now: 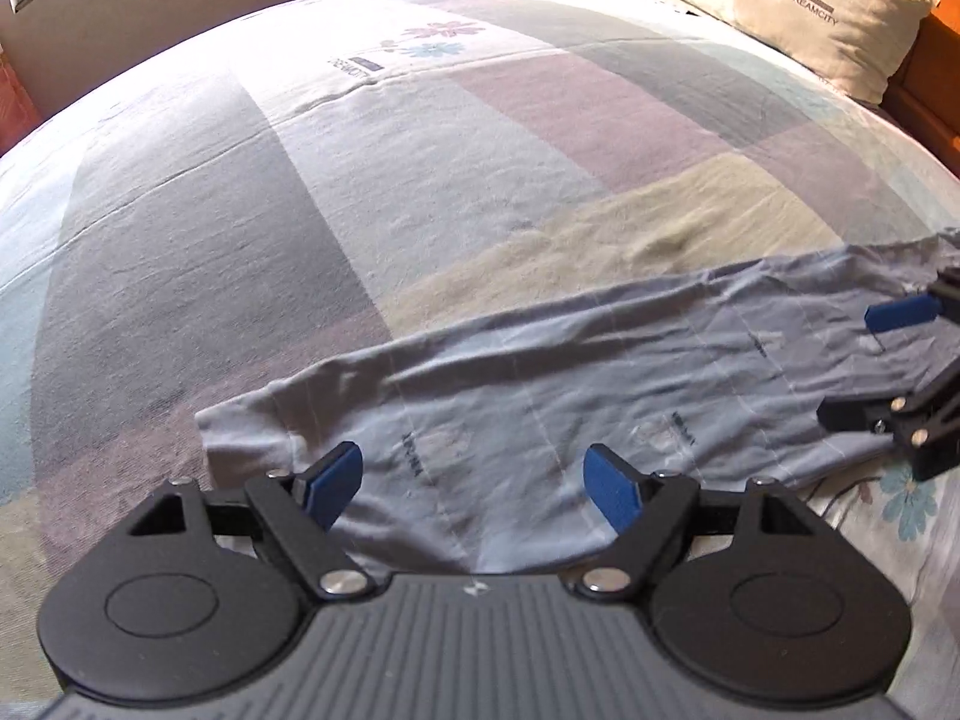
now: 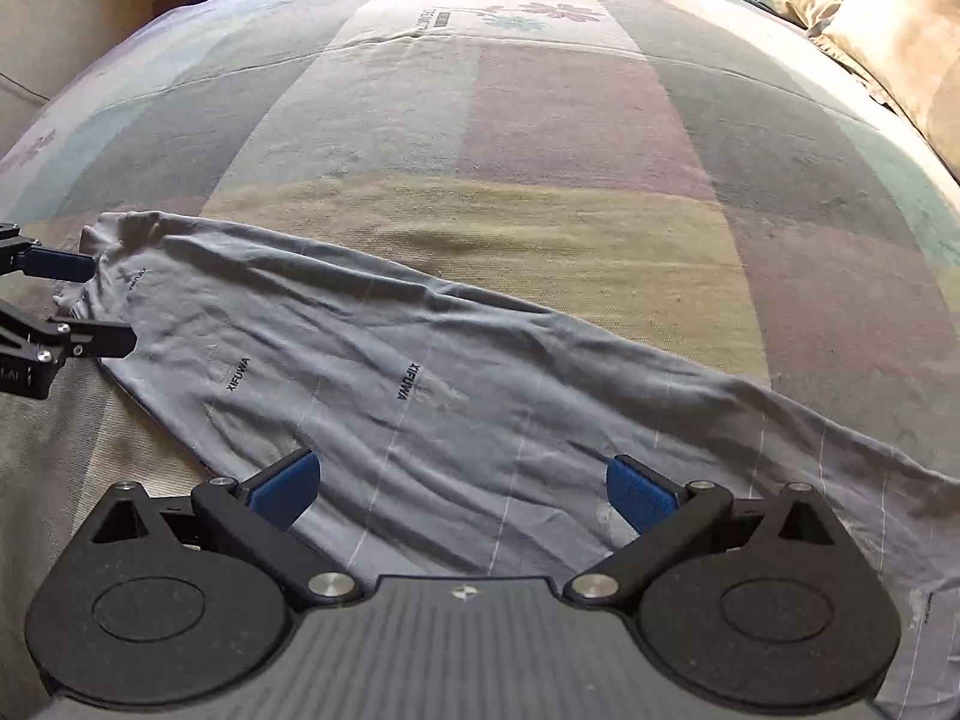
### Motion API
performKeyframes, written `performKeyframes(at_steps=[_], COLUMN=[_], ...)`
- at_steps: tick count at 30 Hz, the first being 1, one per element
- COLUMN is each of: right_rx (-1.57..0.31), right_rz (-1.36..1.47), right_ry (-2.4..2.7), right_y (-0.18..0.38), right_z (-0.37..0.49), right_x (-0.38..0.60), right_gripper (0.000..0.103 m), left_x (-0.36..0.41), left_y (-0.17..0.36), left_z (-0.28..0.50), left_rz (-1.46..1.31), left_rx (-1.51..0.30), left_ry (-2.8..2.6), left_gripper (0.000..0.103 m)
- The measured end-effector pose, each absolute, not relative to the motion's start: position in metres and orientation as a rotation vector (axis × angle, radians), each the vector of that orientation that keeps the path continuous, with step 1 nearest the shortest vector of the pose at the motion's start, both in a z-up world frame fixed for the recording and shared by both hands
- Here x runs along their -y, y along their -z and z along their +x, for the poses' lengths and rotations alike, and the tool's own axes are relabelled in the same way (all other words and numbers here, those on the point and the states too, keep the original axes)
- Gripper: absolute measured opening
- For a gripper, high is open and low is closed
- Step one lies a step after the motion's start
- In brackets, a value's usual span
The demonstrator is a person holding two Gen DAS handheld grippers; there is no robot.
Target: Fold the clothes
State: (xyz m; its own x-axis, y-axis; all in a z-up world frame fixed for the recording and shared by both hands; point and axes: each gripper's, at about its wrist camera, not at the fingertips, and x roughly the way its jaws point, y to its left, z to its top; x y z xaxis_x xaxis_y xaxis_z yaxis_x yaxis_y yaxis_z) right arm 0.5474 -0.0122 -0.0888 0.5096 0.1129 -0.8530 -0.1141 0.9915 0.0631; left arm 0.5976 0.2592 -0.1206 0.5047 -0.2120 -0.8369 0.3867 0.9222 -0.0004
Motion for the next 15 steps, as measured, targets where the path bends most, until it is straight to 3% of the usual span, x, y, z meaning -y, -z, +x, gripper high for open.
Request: performKeyframes(at_steps=[11, 13, 15], right_rx=[-0.973, -1.012, -1.046], right_rz=[0.029, 0.045, 0.058], right_ry=[0.002, -0.030, -0.056], right_y=[0.118, 0.112, 0.107], right_z=[0.500, 0.509, 0.517], right_x=[-0.008, -0.001, 0.007], right_gripper=[0.103, 0.103, 0.103], left_x=[-0.279, -0.265, -0.251], left_y=[0.136, 0.127, 0.118], left_z=[0.599, 0.607, 0.612], left_rz=[0.198, 0.247, 0.221], left_rx=[-1.063, -1.099, -1.067], left_ry=[0.335, 0.319, 0.359], left_gripper=[0.084, 0.077, 0.077])
